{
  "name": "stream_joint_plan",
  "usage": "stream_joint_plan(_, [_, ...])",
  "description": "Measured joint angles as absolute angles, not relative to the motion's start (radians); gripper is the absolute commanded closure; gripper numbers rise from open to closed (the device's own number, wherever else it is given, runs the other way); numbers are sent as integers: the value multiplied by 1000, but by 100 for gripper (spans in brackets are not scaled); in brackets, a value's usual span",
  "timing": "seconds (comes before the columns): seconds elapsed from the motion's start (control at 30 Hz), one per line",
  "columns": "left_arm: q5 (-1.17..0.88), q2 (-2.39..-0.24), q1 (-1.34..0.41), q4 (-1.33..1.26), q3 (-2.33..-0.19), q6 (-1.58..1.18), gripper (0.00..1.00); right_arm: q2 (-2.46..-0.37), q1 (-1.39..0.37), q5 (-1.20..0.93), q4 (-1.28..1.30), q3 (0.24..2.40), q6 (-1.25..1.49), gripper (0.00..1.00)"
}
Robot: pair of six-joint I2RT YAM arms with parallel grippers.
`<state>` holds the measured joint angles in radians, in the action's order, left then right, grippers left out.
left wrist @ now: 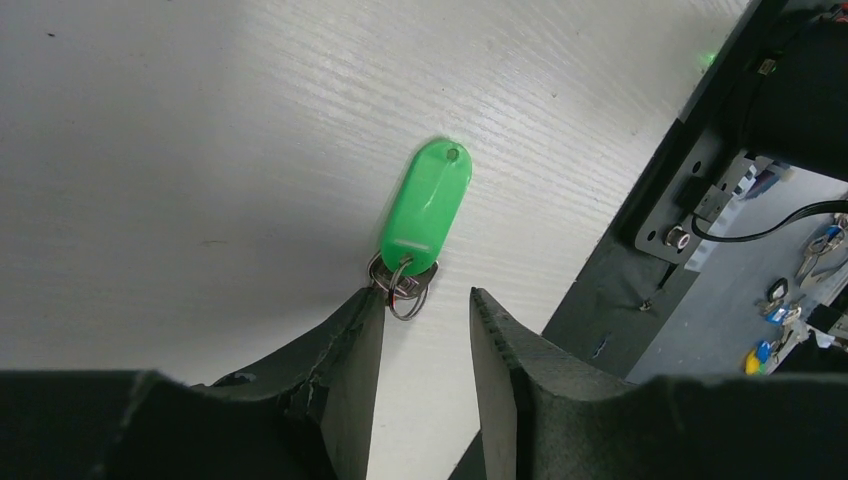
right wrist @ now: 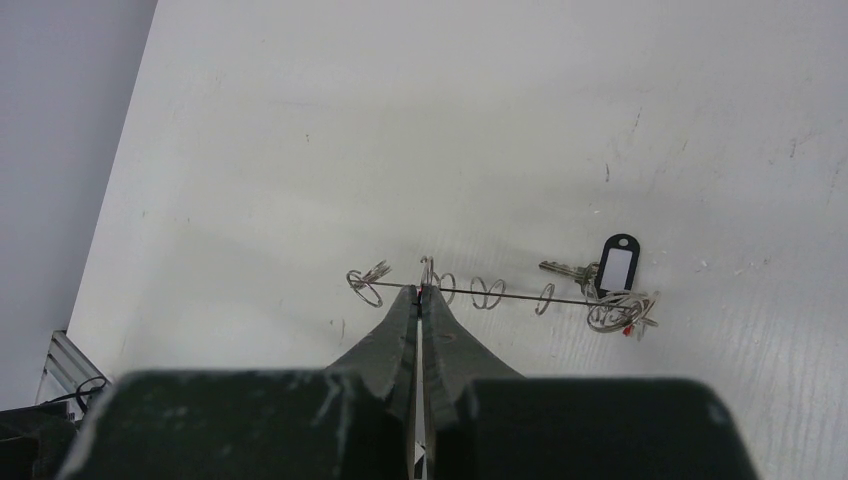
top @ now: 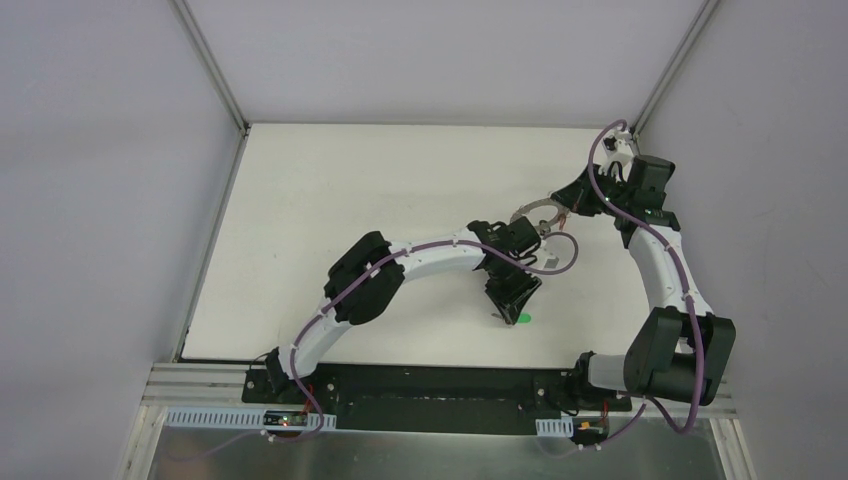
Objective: Put the keys on the keyring
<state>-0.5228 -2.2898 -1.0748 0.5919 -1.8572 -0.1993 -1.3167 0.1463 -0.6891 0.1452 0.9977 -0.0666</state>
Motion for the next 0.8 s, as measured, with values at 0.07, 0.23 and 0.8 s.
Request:
stream_joint_plan(0.07, [-524,-2295,-1075,596,-1861,-199,63,-1317,147,-690,145,997,-66,100])
stream_joint_plan(0.23, [-524,-2302,-1075,606,-1866,-199,66,-1316,147,-697,143,990,-64,100])
stream_joint_plan(0.8, [-528,-2308,-1075,620,-1893,-200,81,-1316,147,-704,142,987,-62,100])
